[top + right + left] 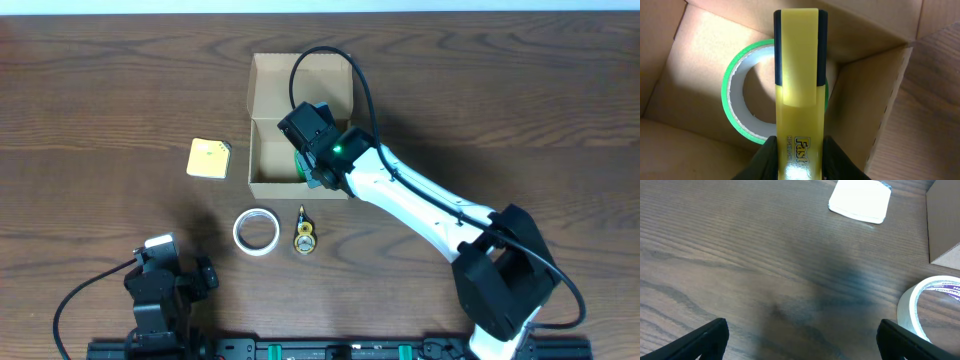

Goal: Pack container
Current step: 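Carry the highlighter into the box and release it, then move the right gripper to the correction tape dispenser and grasp it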

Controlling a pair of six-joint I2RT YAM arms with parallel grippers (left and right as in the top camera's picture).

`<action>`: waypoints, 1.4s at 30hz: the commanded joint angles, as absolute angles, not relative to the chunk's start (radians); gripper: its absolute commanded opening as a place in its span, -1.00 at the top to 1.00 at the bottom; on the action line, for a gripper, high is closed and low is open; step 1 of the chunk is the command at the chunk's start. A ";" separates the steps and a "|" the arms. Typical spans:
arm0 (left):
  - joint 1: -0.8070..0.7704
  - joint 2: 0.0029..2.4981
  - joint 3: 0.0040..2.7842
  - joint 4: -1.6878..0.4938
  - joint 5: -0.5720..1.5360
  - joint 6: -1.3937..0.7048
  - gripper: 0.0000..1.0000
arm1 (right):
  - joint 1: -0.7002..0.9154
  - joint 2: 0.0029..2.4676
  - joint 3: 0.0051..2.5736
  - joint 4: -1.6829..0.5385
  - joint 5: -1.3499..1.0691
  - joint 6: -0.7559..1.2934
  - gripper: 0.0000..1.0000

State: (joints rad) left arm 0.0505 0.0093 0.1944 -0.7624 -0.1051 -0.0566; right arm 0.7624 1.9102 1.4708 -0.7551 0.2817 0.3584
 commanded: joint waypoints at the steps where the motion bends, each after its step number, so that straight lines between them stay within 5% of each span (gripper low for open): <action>1: 0.055 0.004 0.174 -0.782 -0.111 -0.072 -0.91 | 0.760 1.917 1.489 -0.754 0.287 0.350 0.38; 5: 0.055 0.004 0.174 -0.782 -0.111 -0.072 -0.91 | 0.760 1.917 1.489 -0.752 0.288 0.350 0.03; 16: 0.055 0.004 0.174 -0.782 -0.111 -0.072 -0.91 | 0.761 1.864 1.588 -0.717 0.288 0.302 0.03; 27: 0.055 0.004 0.174 -0.782 -0.111 -0.072 -0.91 | 0.806 1.626 1.522 -1.230 0.250 0.640 -0.01; 37: 0.055 0.004 0.174 -0.782 -0.111 -0.072 -0.91 | 1.071 1.531 1.043 -0.848 0.221 1.011 -0.02; 42: 0.055 0.004 0.174 -0.782 -0.111 -0.072 -0.90 | 1.093 1.551 1.018 -0.655 0.244 1.052 -0.24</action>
